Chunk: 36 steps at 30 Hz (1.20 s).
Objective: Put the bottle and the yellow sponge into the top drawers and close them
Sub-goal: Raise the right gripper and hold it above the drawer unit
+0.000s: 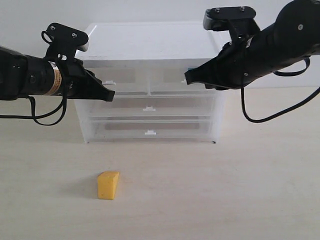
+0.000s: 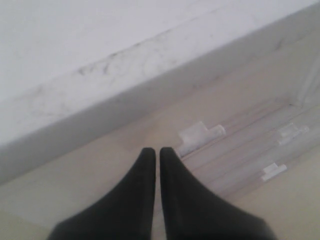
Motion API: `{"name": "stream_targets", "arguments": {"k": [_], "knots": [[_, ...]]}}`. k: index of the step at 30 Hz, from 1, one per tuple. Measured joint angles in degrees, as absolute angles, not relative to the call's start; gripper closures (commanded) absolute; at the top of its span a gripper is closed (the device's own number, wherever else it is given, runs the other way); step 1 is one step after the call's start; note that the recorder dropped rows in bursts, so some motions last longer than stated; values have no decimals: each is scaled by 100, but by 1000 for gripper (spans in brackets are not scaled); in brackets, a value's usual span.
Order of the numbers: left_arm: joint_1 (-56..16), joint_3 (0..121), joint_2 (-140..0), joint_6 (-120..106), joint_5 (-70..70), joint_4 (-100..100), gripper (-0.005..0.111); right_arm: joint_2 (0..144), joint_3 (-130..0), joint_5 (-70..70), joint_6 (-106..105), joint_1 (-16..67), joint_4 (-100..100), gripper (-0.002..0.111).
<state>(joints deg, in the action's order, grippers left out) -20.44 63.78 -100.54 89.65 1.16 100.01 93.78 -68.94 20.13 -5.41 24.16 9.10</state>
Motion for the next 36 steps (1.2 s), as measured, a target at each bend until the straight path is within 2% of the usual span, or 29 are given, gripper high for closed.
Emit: {"name": "stream_targets", "arguments": {"k": [3, 8, 10, 12, 19, 24, 36], "knots": [[-2044, 6378, -10054, 8965, 117, 10001, 103, 9378, -6894, 2001, -531, 2333, 887, 107], [-2016, 6378, -10054, 8965, 240, 10001, 103, 9378, -6894, 1985, -531, 2333, 887, 94], [-2006, 6378, -10054, 8965, 265, 10001, 103, 9378, -6894, 1897, -541, 2333, 887, 98], [-2006, 6378, -10054, 8965, 263, 10001, 103, 9424, -6894, 1711, -541, 2333, 887, 108], [-2006, 6378, -10054, 8965, 271, 10001, 103, 9938, -6894, 1550, -681, 2356, 971, 108], [-2006, 6378, -10054, 8965, 271, 10001, 103, 9938, -6894, 1348, -861, 2754, 1084, 108], [-2006, 6378, -10054, 8976, 284, 10001, 103, 10458, -7585, 1221, -928, 2855, 1336, 108]]}}
